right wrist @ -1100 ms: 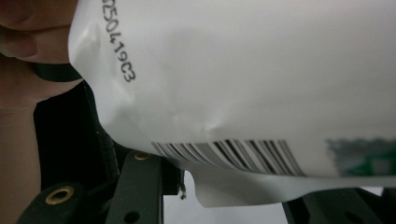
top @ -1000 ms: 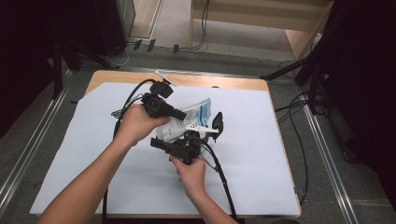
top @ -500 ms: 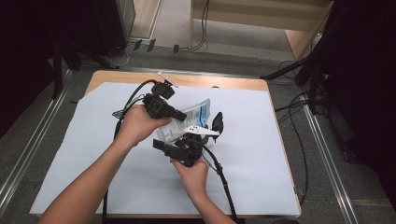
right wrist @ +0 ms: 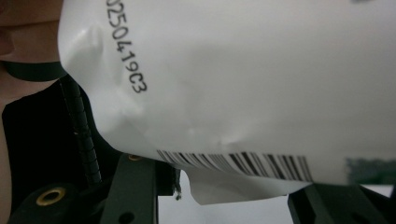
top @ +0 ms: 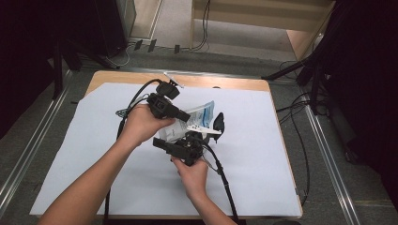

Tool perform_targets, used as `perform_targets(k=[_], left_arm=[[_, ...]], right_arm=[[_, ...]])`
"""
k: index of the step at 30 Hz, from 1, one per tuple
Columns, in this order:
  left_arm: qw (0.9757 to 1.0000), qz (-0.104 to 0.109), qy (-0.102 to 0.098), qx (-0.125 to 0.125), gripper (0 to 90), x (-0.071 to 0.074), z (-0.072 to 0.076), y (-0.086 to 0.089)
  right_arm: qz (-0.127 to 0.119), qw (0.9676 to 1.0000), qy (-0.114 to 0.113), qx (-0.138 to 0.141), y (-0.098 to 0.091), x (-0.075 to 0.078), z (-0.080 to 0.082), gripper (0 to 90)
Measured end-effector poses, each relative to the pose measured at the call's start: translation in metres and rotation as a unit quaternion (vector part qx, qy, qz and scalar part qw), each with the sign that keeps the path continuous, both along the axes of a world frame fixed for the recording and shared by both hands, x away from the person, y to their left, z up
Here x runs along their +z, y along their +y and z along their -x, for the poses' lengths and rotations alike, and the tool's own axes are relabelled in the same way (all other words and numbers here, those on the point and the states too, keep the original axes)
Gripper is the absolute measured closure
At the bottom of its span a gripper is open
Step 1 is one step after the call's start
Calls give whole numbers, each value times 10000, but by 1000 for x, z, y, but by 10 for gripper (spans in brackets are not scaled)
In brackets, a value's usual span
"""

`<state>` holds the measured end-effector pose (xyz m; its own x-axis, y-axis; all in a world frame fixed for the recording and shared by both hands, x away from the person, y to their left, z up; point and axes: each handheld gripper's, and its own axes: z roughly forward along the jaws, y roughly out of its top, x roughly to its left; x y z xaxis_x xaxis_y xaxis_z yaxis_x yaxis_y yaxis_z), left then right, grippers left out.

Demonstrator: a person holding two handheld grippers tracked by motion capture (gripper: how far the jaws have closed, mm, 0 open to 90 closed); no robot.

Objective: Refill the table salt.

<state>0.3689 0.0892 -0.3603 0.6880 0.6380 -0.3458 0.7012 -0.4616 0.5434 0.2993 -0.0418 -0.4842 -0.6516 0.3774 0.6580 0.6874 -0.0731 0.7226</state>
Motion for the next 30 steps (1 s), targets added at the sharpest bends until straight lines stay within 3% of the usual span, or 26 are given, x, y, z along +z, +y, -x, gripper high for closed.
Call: perform_targets(k=[30], left_arm=[[9998, -71, 93, -143, 896, 2, -7, -10]], right_arm=[[-150, 9998, 86, -17, -5, 2, -3, 616]])
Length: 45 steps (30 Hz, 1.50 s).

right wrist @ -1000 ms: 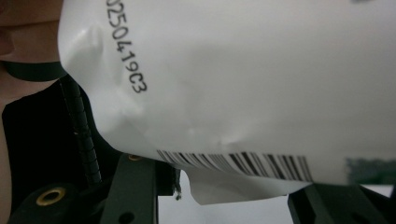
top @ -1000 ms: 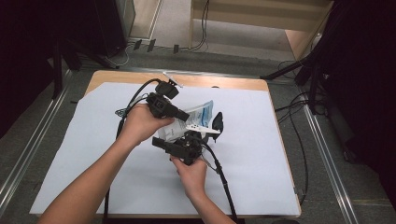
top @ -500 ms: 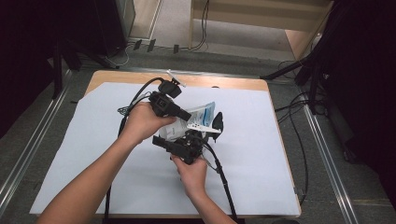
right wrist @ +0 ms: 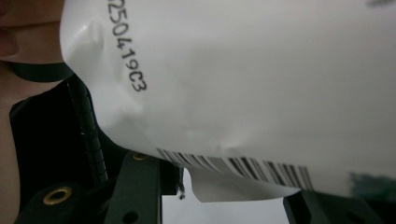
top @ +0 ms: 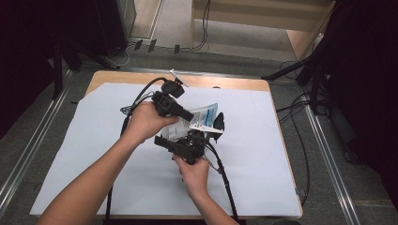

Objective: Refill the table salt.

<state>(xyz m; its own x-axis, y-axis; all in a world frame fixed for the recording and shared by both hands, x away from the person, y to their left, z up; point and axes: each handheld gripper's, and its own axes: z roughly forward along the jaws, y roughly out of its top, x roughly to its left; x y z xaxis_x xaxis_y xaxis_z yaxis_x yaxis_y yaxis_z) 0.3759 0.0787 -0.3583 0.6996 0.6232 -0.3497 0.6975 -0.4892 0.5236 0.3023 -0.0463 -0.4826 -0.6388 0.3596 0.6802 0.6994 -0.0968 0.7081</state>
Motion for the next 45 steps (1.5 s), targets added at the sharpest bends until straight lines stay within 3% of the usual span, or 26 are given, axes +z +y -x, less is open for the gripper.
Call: perform_targets(k=[27, 36, 45], left_arm=[[10000, -52, -1, 51, 896, 3, 1, 10], [9999, -142, -15, 88, 897, 3, 2, 10], [9999, -152, -25, 58, 897, 3, 2, 4]], right_arm=[[-49, 10000, -7, 75, 7, 0, -1, 626], [49, 10000, -33, 63, 6, -1, 0, 569], [-81, 9999, 21, 74, 5, -1, 0, 627]])
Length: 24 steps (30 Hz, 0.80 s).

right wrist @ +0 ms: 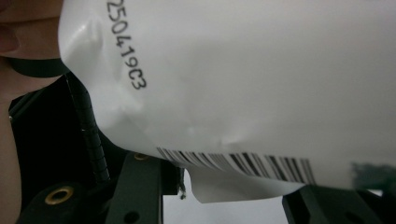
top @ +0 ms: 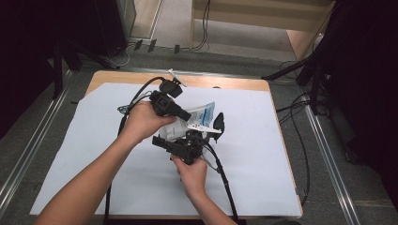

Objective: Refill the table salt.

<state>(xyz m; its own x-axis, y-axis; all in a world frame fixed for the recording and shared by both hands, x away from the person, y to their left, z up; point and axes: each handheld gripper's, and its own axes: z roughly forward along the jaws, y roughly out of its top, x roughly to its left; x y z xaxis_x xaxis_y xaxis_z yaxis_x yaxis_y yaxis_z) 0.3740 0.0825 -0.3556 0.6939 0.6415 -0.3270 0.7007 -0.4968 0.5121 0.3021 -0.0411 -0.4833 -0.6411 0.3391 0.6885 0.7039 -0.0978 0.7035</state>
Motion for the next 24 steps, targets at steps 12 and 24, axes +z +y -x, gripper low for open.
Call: perform_targets(k=[12, 24], left_arm=[[10000, -2, -9, -82, 897, -1, -1, -7], [9999, 6, -3, -107, 897, -1, -1, -8]], right_arm=[[-59, 10000, 41, -13, -4, -1, -1, 642], [-96, 9999, 55, -8, -4, -1, -1, 649]])
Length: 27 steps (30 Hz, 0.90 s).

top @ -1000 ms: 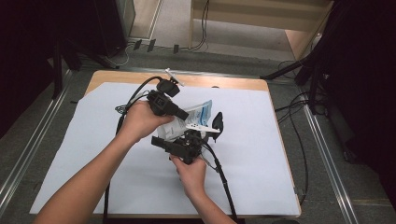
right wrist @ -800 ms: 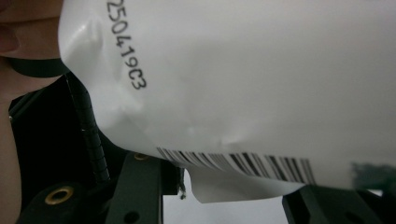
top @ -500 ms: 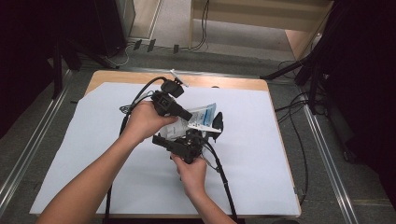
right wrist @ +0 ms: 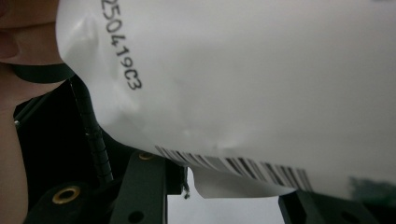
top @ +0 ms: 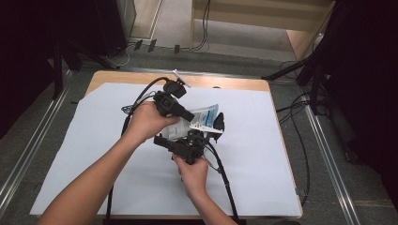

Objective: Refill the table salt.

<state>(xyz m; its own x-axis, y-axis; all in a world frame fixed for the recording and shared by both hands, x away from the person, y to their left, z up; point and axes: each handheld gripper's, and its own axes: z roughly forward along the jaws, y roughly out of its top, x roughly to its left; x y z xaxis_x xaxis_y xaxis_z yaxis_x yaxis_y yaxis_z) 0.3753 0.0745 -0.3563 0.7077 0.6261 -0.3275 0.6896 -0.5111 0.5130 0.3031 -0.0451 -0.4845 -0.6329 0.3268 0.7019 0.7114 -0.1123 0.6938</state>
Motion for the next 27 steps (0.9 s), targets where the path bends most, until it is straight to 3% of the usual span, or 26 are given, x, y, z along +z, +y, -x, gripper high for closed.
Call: perform_targets(k=[27], left_arm=[[10000, 28, 18, -12, 898, -2, -2, -4]], right_arm=[[53, 10000, -46, -36, -3, -1, 1, 651]])
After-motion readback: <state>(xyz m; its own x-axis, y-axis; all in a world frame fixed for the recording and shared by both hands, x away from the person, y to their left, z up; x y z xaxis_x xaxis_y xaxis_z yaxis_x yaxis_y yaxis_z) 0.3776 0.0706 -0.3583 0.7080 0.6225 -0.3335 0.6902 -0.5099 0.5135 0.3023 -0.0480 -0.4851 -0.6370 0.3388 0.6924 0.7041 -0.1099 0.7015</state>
